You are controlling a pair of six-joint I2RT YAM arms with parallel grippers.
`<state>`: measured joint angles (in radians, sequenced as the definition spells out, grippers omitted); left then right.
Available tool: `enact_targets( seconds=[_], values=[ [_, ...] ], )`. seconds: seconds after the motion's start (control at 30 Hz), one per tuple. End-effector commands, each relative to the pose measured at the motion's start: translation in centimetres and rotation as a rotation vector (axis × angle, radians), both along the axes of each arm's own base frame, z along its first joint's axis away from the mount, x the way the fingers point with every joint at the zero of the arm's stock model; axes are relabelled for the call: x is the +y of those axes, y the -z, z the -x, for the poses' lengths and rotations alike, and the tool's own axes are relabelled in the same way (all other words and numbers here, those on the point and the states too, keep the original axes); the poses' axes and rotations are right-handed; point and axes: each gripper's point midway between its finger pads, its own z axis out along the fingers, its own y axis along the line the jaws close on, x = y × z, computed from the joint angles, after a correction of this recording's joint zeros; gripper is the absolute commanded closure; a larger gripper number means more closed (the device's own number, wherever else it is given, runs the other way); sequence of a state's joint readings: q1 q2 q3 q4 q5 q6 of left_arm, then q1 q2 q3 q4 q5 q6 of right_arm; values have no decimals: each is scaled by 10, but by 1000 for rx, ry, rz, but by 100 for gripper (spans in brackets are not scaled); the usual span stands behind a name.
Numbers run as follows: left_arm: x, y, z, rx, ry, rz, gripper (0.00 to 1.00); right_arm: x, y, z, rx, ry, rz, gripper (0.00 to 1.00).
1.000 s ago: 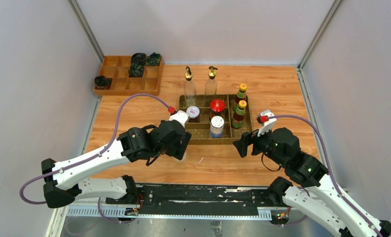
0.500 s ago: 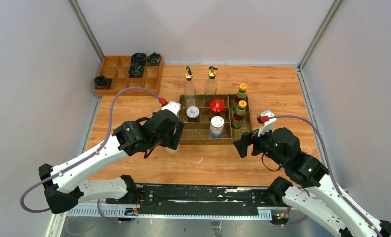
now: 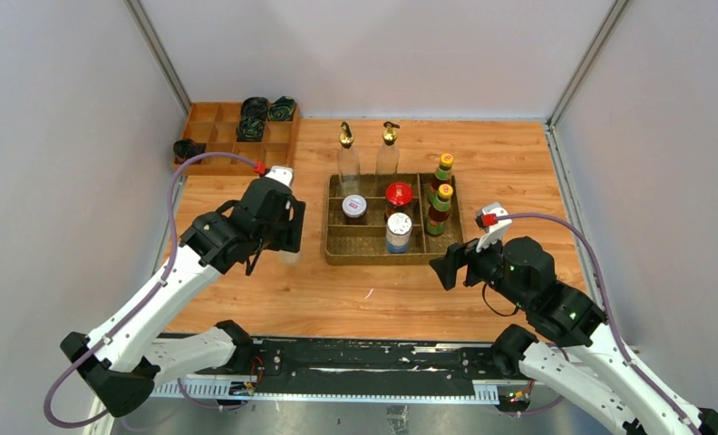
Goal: Organize the condiment bottles
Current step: Place the bottle in the storage box.
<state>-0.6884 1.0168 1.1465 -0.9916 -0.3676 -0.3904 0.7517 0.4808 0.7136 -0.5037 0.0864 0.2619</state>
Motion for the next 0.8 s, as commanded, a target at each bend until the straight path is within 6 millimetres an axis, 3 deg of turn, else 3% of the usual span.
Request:
enact_targets(
  seconds=[0.0,0.17,0.27,0.77],
  values=[
    [11,-17,-10,-47,-16,22,39,-5,0,2,8,11,7,10],
    [24,-17,-20,-40,-59,11,40,-5,-1,2,6,11,4,10],
    [21,-17,-26,-33,-56,18,40,-6,0,3,6,14,4,10],
    [-46,-54,-55,-42,81,168,44,-8,5,2,14,27,10,10]
  ],
)
